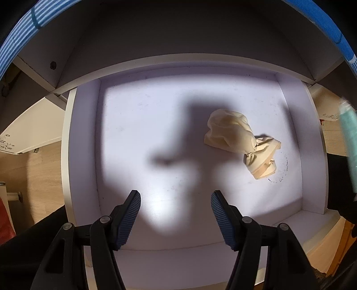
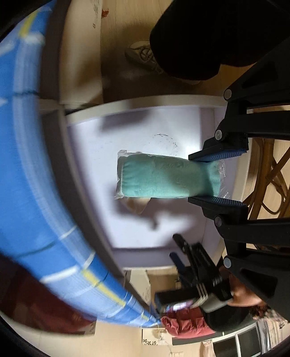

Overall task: Organize soft objects
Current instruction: 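Lift the teal packet out of the drawer toward the gold box with the right gripper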

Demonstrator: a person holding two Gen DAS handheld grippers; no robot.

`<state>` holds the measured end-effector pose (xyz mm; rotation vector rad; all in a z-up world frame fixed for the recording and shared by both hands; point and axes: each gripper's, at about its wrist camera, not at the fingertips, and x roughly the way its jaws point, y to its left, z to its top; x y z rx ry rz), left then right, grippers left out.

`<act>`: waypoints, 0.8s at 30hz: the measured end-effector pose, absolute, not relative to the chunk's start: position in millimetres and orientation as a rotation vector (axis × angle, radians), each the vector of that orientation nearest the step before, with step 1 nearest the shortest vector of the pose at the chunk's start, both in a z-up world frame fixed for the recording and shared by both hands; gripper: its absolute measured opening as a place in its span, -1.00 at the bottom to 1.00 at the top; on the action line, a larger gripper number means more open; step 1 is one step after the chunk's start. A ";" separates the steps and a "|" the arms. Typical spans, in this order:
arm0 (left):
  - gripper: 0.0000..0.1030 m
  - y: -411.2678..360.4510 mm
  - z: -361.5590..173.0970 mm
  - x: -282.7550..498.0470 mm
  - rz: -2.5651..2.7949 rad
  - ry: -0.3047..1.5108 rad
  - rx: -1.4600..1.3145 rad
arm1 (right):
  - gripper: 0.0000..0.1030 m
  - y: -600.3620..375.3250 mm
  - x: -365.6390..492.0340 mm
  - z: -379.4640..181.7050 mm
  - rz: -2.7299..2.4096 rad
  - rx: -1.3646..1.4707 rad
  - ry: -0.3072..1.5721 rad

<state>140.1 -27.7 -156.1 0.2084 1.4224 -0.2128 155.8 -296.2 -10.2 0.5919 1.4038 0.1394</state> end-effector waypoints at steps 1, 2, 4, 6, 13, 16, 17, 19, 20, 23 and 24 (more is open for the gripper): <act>0.29 -27.0 -156.6 140.4 -0.211 1.426 0.205 | -0.42 -298.8 154.8 -1.1 0.141 0.602 1.383; 0.29 -27.1 -156.6 140.2 -0.210 1.428 0.203 | -0.42 -302.0 153.2 9.8 0.143 0.612 1.361; 0.29 -27.1 -156.6 140.2 -0.210 1.432 0.195 | -0.42 -307.4 152.6 29.6 0.143 0.619 1.315; 0.29 -27.1 -156.5 140.4 -0.210 1.435 0.190 | -0.42 -311.9 152.2 54.3 0.137 0.610 1.262; 0.29 -26.6 -156.3 140.3 -0.222 1.444 0.179 | -0.42 -304.2 170.2 135.3 0.168 0.548 1.109; 0.29 -25.9 -156.3 140.5 -0.223 1.448 0.171 | -0.42 -289.6 192.3 161.5 0.191 0.506 1.078; 0.29 -25.6 -155.4 140.5 -0.224 1.448 0.169 | -0.42 -284.9 200.7 168.0 0.198 0.497 1.071; 0.29 -25.1 -154.6 140.3 -0.223 1.448 0.165 | -0.42 -272.8 223.3 176.7 0.209 0.489 1.065; 0.29 -25.1 -154.3 140.1 -0.224 1.448 0.164 | -0.42 -271.4 229.7 179.0 0.210 0.490 1.066; 0.29 -24.3 -153.6 139.5 -0.225 1.449 0.159 | -0.42 -253.3 261.0 177.3 0.200 0.493 1.076; 0.29 -24.0 -153.3 139.5 -0.226 1.450 0.158 | -0.42 -249.1 269.2 175.7 0.192 0.491 1.078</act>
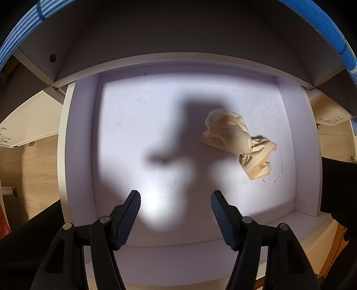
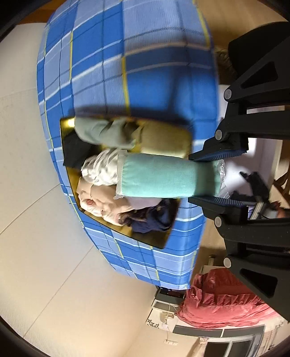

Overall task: Organize soft objects
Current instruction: 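Lift the teal packet out of the drawer toward the gold box with the right gripper, then lower the teal packet into the gold box and open the right gripper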

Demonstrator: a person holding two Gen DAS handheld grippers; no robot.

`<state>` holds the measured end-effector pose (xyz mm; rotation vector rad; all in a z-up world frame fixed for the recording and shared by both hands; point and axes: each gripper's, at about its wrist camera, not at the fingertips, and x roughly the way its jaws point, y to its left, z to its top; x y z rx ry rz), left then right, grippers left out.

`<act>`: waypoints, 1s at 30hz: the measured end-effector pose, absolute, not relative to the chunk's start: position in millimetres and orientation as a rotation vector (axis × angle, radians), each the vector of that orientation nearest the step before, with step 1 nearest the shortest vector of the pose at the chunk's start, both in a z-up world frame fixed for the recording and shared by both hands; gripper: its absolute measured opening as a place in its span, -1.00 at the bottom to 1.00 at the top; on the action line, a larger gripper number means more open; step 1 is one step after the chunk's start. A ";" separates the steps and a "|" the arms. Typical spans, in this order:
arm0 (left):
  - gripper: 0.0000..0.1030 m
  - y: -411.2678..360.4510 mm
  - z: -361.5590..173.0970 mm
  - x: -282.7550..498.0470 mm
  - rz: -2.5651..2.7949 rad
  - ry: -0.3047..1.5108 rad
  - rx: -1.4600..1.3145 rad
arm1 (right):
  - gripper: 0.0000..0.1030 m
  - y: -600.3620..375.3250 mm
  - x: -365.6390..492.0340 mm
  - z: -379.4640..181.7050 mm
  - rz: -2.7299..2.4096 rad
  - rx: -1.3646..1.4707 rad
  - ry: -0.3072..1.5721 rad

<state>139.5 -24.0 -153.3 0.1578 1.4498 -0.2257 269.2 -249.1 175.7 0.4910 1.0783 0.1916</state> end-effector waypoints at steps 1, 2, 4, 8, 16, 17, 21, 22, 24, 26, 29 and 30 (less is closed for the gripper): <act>0.29 -23.6 -153.1 139.4 -0.226 1.451 0.155 | -0.42 -245.8 277.2 173.5 0.179 0.495 1.080; 0.29 -23.1 -152.7 139.6 -0.227 1.452 0.151 | -0.42 -244.5 284.0 170.7 0.161 0.507 1.080; 0.29 -22.0 -152.5 140.1 -0.225 1.456 0.143 | -0.42 -246.0 292.1 165.7 0.119 0.521 1.077; 0.29 -21.3 -154.5 140.2 -0.221 1.467 0.141 | -0.26 -247.6 306.9 151.4 0.083 0.539 1.085; 0.29 -22.3 -163.2 141.1 -0.200 1.491 0.153 | -0.35 -252.0 303.9 160.5 0.100 0.440 1.044; 0.29 -23.1 -163.2 140.7 -0.204 1.490 0.154 | -0.44 -249.6 306.3 160.6 0.102 0.424 1.044; 0.29 -23.5 -163.7 140.1 -0.211 1.490 0.163 | -0.57 -232.1 320.6 158.9 0.137 0.358 1.039; 0.29 -22.9 -164.3 140.5 -0.210 1.492 0.162 | -0.57 -227.3 324.9 157.2 0.138 0.337 1.048; 0.29 -21.2 -165.1 142.0 -0.204 1.498 0.156 | -0.57 -218.0 335.3 150.3 0.122 0.283 1.081; 0.29 -20.3 -165.1 142.9 -0.199 1.501 0.148 | -0.58 -214.5 346.0 139.0 0.064 0.222 1.119; 0.29 -19.8 -163.7 143.1 -0.196 1.501 0.138 | -0.59 -219.9 354.5 126.2 0.037 0.224 1.142; 0.29 -19.4 -163.4 143.2 -0.197 1.501 0.134 | -0.59 -220.9 355.2 125.0 0.045 0.228 1.138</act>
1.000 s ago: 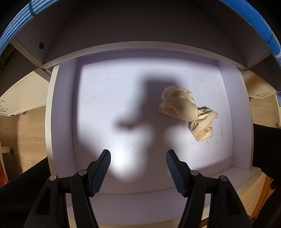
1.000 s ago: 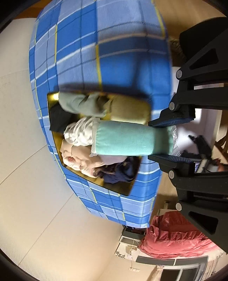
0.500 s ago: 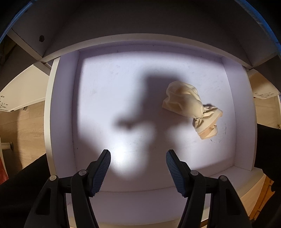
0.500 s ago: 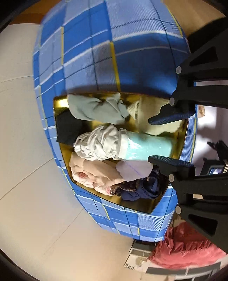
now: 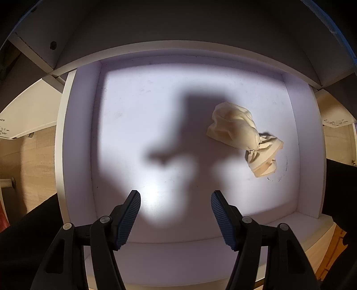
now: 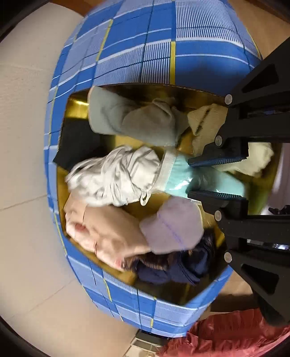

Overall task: Organize soft objects
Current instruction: 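Lower the teal packet into the gold box and open the right gripper, then move the left tool down onto the cream garment in the drawer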

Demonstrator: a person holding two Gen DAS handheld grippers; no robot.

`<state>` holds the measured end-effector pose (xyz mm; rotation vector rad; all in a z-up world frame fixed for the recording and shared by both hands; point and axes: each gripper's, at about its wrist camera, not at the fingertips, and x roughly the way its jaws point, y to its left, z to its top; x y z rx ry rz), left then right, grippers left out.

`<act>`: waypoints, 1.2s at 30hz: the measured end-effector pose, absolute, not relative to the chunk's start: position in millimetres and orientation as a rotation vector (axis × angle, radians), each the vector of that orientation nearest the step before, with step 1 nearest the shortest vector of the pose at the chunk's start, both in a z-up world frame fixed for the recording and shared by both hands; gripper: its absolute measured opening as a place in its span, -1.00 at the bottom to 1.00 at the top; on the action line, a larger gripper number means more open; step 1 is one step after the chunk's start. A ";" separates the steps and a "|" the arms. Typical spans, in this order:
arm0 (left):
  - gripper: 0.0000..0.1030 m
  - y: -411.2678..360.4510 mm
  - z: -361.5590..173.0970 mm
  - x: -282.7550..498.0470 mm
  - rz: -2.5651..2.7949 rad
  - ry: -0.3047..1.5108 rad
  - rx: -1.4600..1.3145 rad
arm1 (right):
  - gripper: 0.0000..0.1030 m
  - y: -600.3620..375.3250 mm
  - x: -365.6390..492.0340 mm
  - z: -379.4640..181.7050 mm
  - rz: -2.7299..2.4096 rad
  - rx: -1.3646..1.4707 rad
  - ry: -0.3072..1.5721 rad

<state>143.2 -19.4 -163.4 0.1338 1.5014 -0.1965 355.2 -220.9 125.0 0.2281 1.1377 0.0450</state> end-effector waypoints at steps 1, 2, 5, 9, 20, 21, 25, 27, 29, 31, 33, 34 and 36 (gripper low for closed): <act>0.29 -18.8 -163.4 142.9 -0.197 1.501 0.131 | -0.59 -220.1 354.3 126.0 0.053 0.215 1.134; 0.29 -18.9 -163.7 143.0 -0.197 1.501 0.131 | -0.59 -219.2 352.7 126.8 0.063 0.203 1.129; 0.29 -19.6 -165.5 142.5 -0.192 1.508 0.137 | -0.58 -225.5 338.4 135.2 0.102 0.234 1.091; 0.29 -21.4 -167.8 141.7 -0.192 1.513 0.147 | -0.57 -239.6 315.6 145.7 0.143 0.305 1.037; 0.29 -13.4 -175.8 138.8 -0.164 1.528 0.122 | -0.33 -255.7 225.0 153.2 0.288 0.248 0.947; 0.29 -12.7 -176.3 138.8 -0.163 1.530 0.117 | -0.29 -253.5 218.5 149.6 0.304 0.228 0.951; 0.29 -7.2 -181.0 137.5 -0.151 1.541 0.104 | -0.26 -248.4 194.2 120.8 0.340 0.165 1.010; 0.29 -5.9 -182.7 136.9 -0.144 1.545 0.105 | -0.19 -248.9 189.1 96.6 0.324 0.157 1.067; 0.29 -8.0 -183.6 136.9 -0.141 1.548 0.098 | -0.18 -251.5 185.8 67.8 0.297 0.175 1.141; 0.29 -7.7 -184.6 135.9 -0.142 1.547 0.092 | -0.17 -254.8 186.6 40.8 0.282 0.205 1.207; 0.29 -8.0 -183.9 134.2 -0.149 1.543 0.083 | -0.08 -256.6 186.4 11.2 0.232 0.199 1.282; 0.29 -8.6 -182.6 133.3 -0.156 1.539 0.077 | -0.05 -257.4 186.3 0.4 0.210 0.195 1.312; 0.29 -10.3 -179.1 131.2 -0.178 1.529 0.059 | 0.06 -257.5 186.3 -22.3 0.176 0.194 1.372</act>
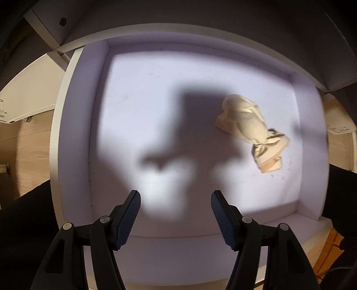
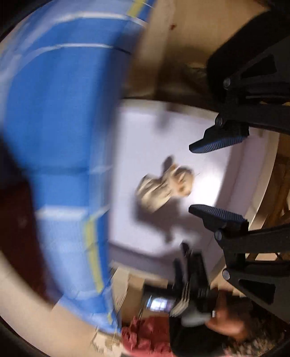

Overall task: Organize soft objects
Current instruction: 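Move the left tool down onto the cream garment in the drawer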

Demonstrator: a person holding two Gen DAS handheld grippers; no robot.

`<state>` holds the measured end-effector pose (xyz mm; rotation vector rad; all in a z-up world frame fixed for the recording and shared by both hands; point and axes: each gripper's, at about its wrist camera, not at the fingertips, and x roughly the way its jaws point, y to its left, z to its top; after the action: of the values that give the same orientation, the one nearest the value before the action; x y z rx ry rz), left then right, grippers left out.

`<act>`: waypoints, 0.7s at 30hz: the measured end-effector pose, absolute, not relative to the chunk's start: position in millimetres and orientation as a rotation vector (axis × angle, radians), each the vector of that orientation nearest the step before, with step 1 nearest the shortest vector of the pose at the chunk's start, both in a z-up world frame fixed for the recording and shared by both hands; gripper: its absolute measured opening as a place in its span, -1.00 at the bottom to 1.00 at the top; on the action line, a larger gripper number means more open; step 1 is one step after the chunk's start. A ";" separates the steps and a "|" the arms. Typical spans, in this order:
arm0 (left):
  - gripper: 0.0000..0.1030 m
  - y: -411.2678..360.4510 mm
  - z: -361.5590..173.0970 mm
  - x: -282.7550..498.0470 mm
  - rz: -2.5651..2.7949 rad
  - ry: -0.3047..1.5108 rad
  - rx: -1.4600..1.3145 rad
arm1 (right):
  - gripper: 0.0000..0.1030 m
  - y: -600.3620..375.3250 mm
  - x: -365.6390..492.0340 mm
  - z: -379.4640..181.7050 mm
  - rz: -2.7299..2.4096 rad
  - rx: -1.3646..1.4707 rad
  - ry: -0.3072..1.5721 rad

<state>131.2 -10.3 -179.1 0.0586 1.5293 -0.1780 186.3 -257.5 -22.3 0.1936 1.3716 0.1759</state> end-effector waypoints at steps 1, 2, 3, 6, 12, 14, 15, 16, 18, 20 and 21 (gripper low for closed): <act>0.29 -11.2 -177.1 129.5 -0.184 1.523 0.051 | 0.09 -257.3 186.3 -29.2 0.165 0.194 1.391; 0.29 -12.0 -174.8 128.4 -0.188 1.512 0.040 | 0.11 -257.0 186.4 -37.2 0.151 0.194 1.414; 0.29 -11.6 -173.5 127.9 -0.190 1.506 0.030 | 0.11 -255.7 190.7 -40.7 0.142 0.197 1.426; 0.29 -12.3 -172.9 129.3 -0.194 1.503 -0.005 | 0.12 -252.9 188.2 -48.0 0.127 0.201 1.434; 0.29 -22.9 -175.7 136.1 -0.192 1.527 -0.043 | 0.31 -250.8 185.1 -45.3 0.099 0.197 1.412; 0.29 -31.6 -179.9 140.6 -0.190 1.543 -0.049 | 0.31 -253.8 184.2 -46.4 0.083 0.201 1.417; 0.29 -36.6 -182.5 142.4 -0.192 1.554 -0.056 | 0.31 -255.5 184.3 -46.8 0.075 0.203 1.417; 0.29 -42.0 -185.6 143.9 -0.195 1.567 -0.066 | 0.32 -257.0 183.9 -46.7 0.069 0.202 1.419; 0.29 -50.0 -190.7 145.0 -0.208 1.590 -0.096 | 0.38 -260.1 182.7 -45.9 0.061 0.208 1.417; 0.29 -61.8 -196.5 149.5 -0.220 1.624 -0.144 | 0.41 -264.4 181.4 -43.6 0.046 0.210 1.411; 0.29 -67.1 -198.9 151.1 -0.220 1.636 -0.160 | 0.42 -266.8 180.7 -43.5 0.036 0.210 1.410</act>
<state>151.1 -67.1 -198.9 -0.1597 1.6364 -0.2199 180.7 -266.8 -43.5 0.2098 1.4104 0.0359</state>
